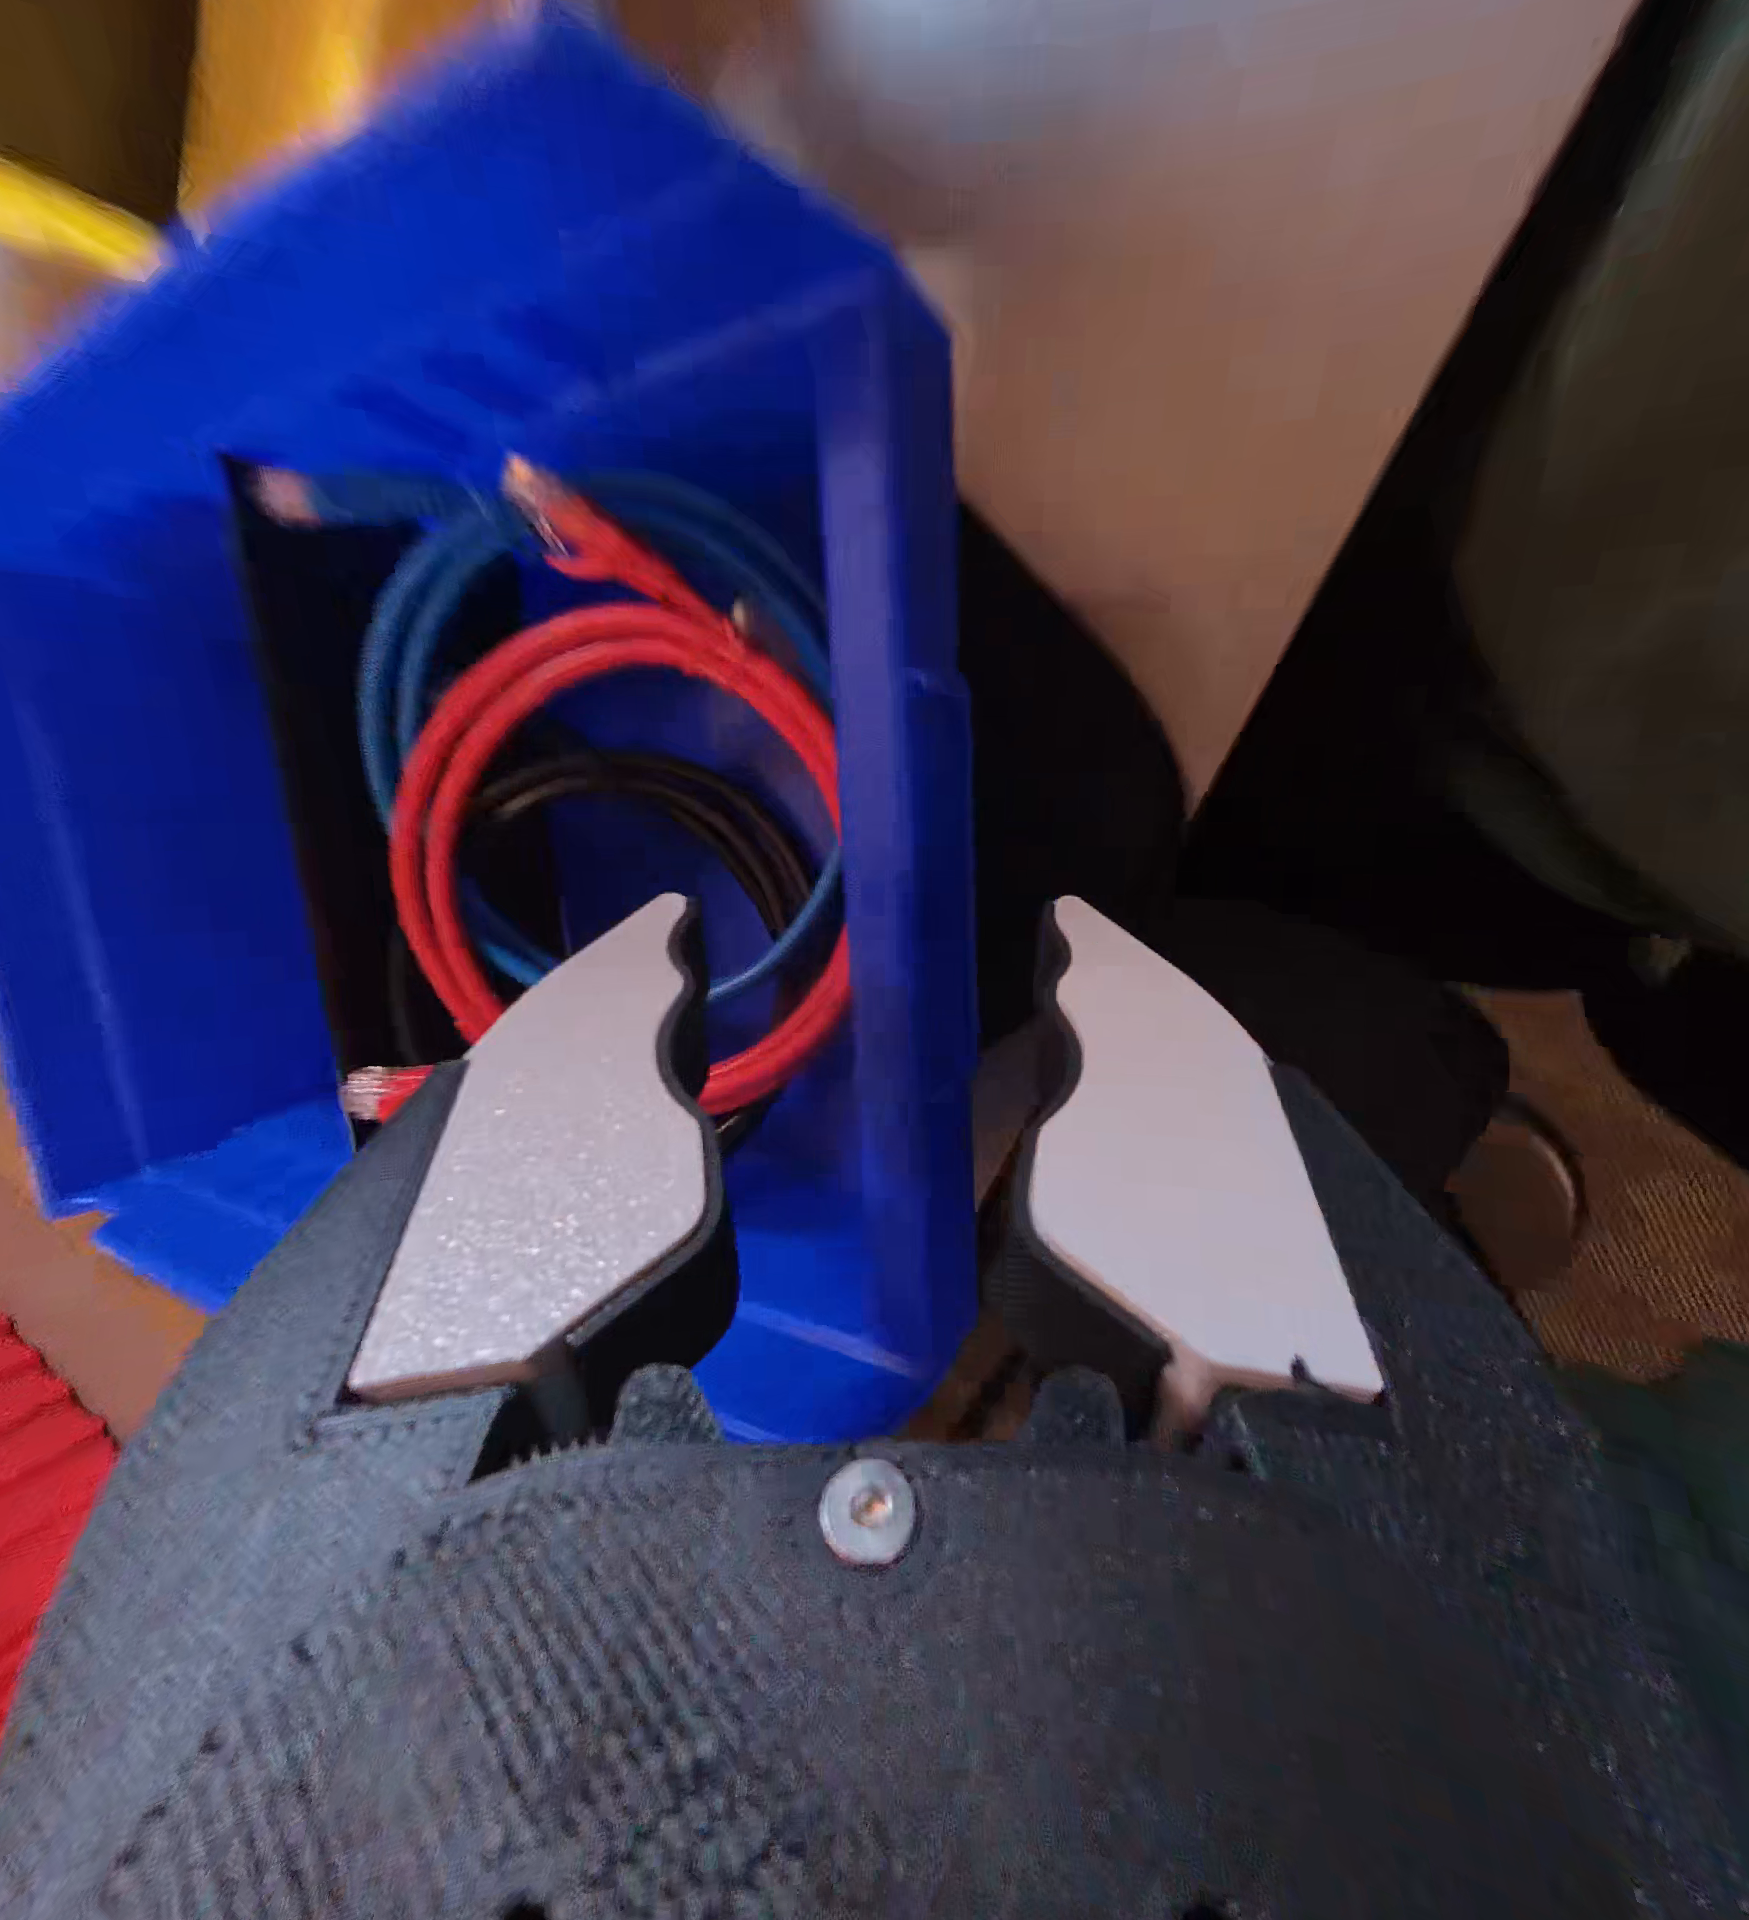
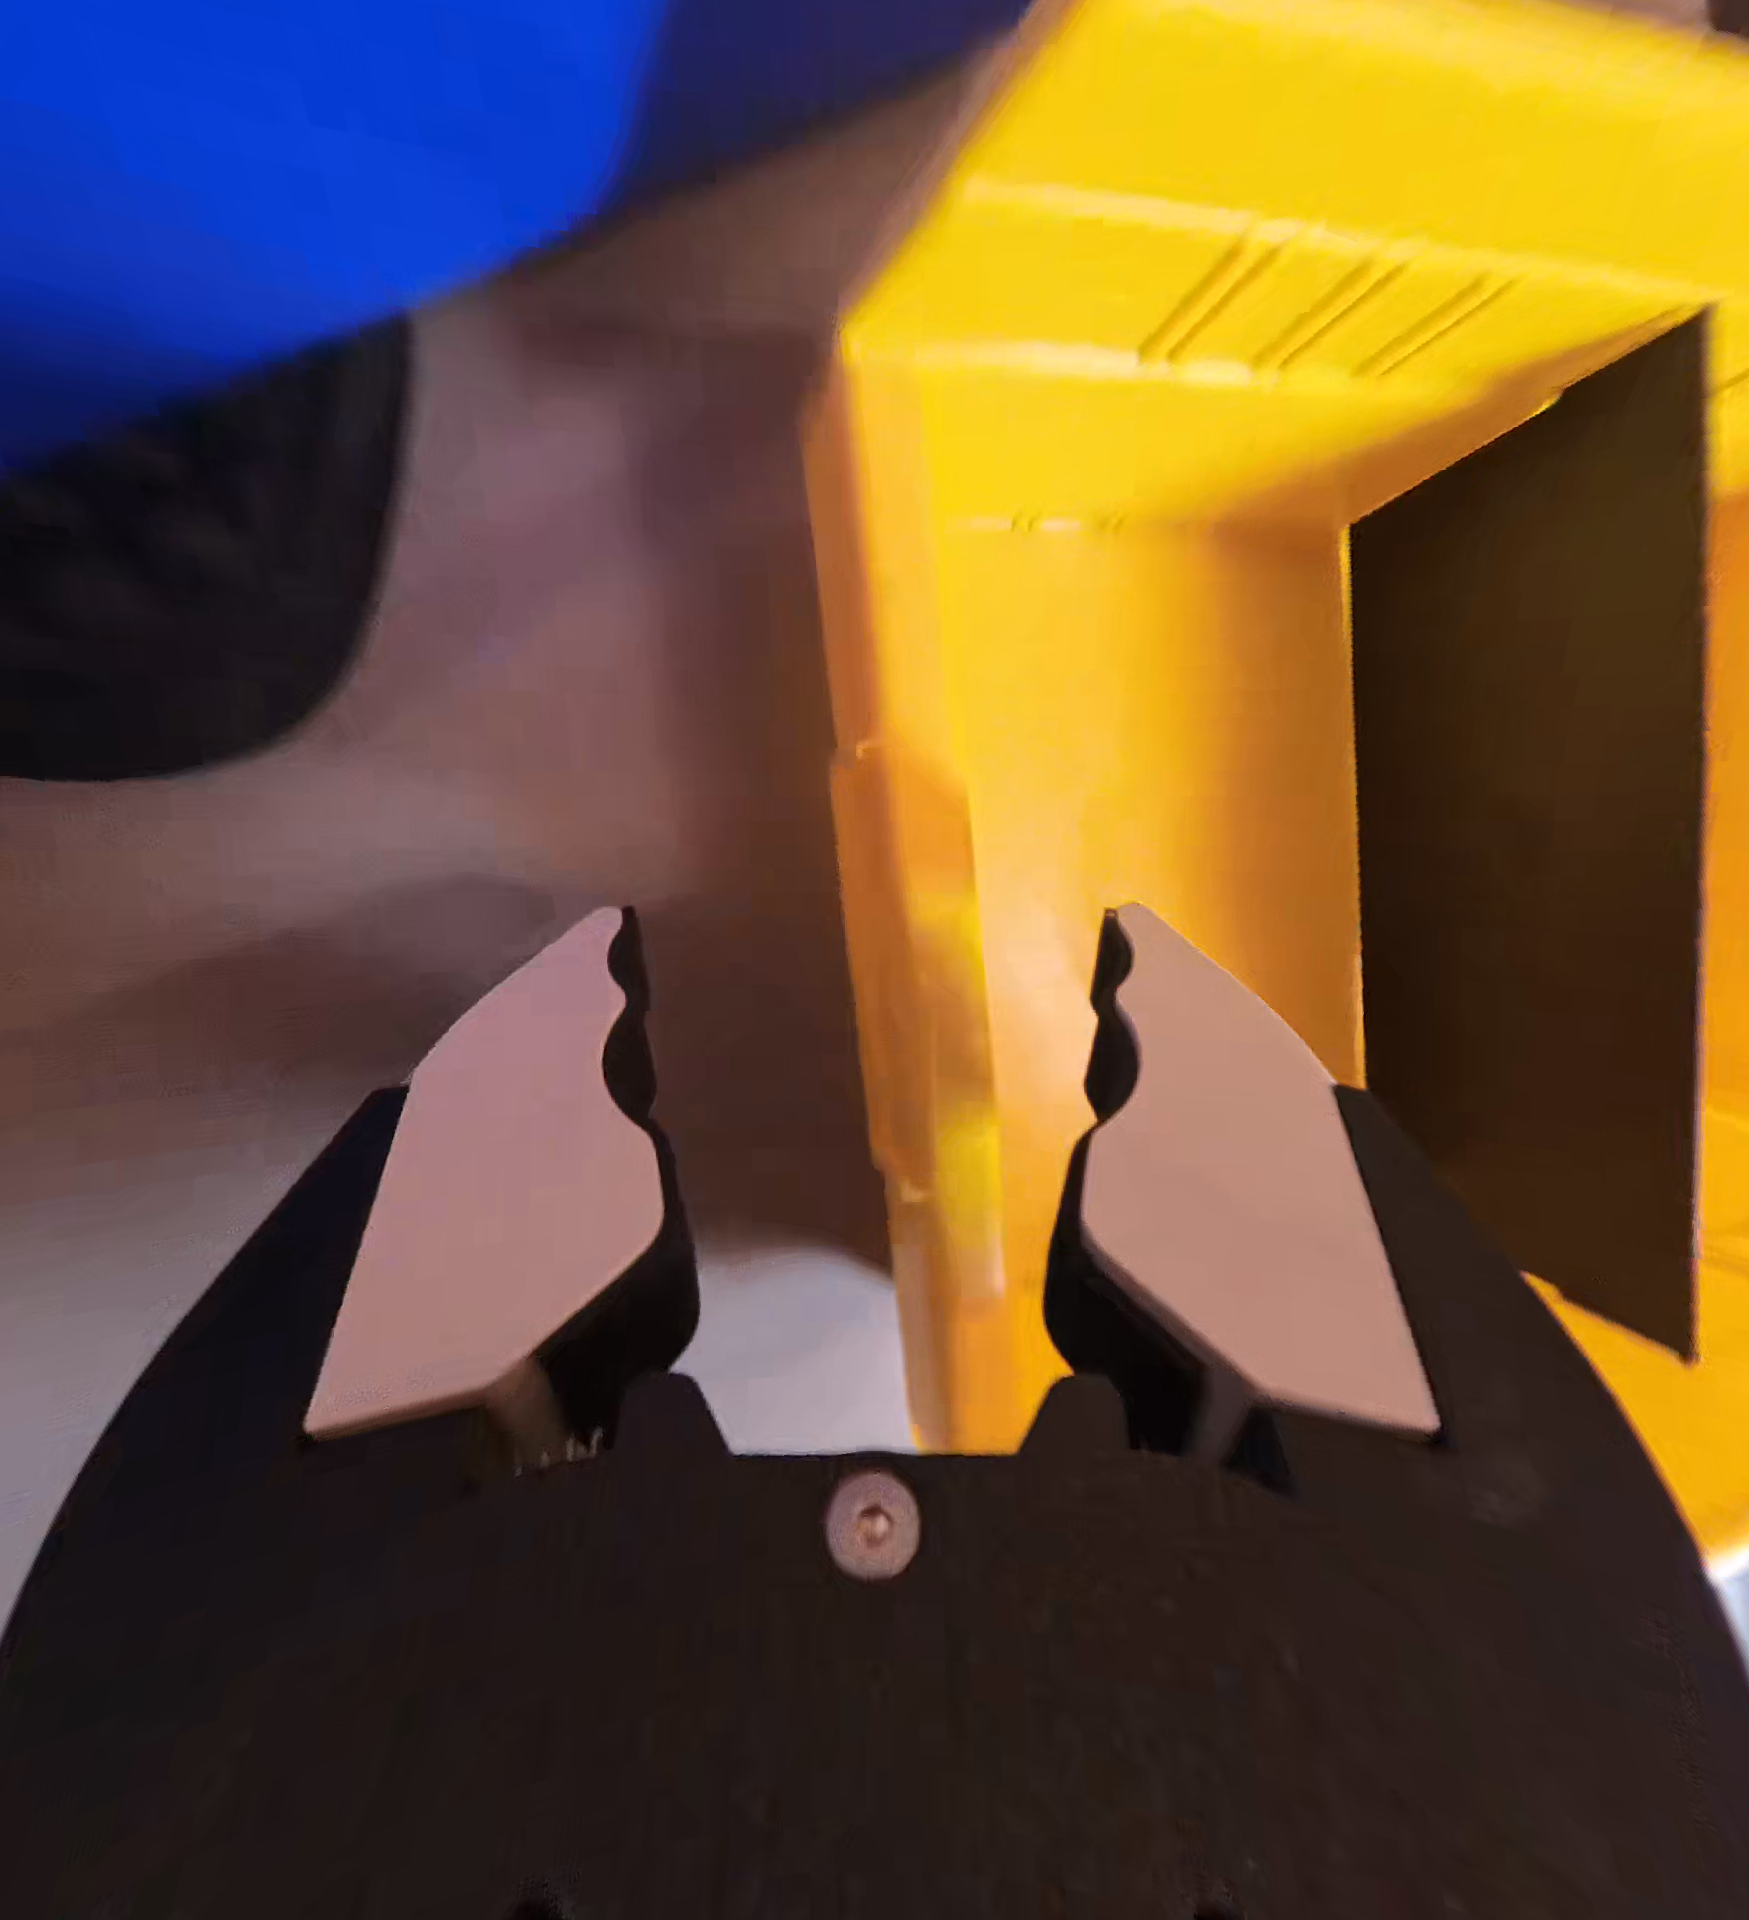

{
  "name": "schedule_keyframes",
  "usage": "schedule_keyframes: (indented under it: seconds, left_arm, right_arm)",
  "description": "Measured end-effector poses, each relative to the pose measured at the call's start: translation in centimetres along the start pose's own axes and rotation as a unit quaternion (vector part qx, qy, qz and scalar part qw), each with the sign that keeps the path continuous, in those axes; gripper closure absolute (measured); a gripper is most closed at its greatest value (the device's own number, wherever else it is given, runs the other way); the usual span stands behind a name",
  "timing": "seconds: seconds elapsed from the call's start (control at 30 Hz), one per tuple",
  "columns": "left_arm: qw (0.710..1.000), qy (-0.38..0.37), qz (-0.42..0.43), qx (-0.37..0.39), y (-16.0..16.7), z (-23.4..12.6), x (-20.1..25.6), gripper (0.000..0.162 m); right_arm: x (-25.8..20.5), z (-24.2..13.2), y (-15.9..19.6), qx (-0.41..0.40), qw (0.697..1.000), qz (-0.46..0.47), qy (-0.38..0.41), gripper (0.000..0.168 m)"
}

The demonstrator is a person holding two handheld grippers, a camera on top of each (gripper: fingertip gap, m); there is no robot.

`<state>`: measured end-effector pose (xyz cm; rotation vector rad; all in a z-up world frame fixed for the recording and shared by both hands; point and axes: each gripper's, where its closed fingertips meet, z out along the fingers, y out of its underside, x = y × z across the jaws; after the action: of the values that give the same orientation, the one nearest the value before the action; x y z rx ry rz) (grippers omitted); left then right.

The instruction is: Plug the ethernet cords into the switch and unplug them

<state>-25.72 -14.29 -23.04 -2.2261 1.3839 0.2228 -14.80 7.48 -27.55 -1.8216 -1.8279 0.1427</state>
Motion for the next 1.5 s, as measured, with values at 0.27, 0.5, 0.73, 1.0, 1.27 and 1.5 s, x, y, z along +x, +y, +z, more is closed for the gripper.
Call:
schedule_keyframes:
  seconds: [0.27, 0.5, 0.73, 1.0, 1.27, 1.5]
  left_arm:
    - [0.995, 0.076, 0.009, -0.061, 1.9, 4.8, 0.9, 0.127]
    - [0.996, 0.071, 0.041, -0.038, 1.6, 4.3, -1.7, 0.131]
    - [0.995, 0.089, 0.036, -0.037, -1.0, 5.2, -8.1, 0.132]
    - [0.996, 0.051, 0.043, -0.058, -3.4, 12.9, -15.2, 0.132]
    - [0.998, 0.022, 0.027, -0.059, -4.0, 18.9, -18.7, 0.128]
    - [0.999, 0.018, -0.022, -0.025, -5.8, 18.2, -18.1, 0.110]
  right_arm:
    - [0.5, 0.1, 5.2, -0.080, 0.994, -0.061, 0.040, 0.138]
    - [0.0, -7.6, 14.0, -0.073, 0.994, -0.055, 0.052, 0.138]
    - [3.7, -12.1, 23.3, -0.093, 0.992, -0.042, 0.079, 0.138]
    - [7.5, -10.8, 30.7, -0.142, 0.985, -0.028, 0.094, 0.139]
    - [10.7, -10.7, 32.5, -0.144, 0.981, 0.022, 0.126, 0.133]
    - [10.6, -12.6, 32.0, -0.104, 0.979, 0.081, 0.152, 0.129]
